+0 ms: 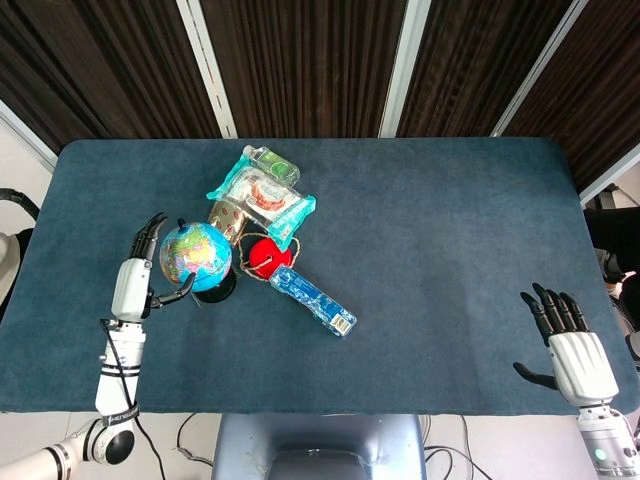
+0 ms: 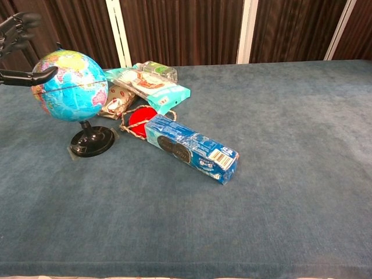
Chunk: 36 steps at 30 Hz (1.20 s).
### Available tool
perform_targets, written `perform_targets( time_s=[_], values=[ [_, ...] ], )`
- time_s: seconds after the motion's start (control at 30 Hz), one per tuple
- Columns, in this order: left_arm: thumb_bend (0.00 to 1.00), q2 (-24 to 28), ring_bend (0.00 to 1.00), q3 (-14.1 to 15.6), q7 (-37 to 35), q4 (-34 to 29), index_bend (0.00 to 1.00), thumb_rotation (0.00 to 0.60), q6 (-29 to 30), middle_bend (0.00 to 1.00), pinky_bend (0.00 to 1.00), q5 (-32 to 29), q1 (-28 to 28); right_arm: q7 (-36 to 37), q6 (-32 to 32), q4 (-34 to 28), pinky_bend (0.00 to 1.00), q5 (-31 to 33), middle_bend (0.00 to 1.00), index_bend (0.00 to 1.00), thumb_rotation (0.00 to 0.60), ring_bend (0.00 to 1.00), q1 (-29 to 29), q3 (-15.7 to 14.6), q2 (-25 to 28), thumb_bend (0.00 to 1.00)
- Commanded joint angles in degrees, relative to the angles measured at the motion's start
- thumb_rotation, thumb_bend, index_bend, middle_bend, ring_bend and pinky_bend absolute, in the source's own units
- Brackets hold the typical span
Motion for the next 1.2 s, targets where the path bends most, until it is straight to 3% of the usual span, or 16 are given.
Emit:
perform_targets(
  time_s=[0.03, 1.2],
  values=[
    [0.28, -0.39, 0.0, -0.23, 0.13, 0.53, 0.0, 0.576, -0.38, 0.0, 0.0, -0.73, -0.35, 0.03, -0.03, 0.02, 0.0, -0.03, 0.0, 0.0, 0.6, 0.0, 0.02, -0.02, 0.0, 0.12],
    [0.29, 0.16, 0.0, -1.21, 0.08, 4.83, 0.0, 0.599, -2.45, 0.0, 0.0, -6.3, -0.39, -1.22, -0.33, -0.16, 0.0, 0.25, 0.0, 0.0, 0.6, 0.0, 0.06, -0.01, -0.46, 0.12]
  ],
)
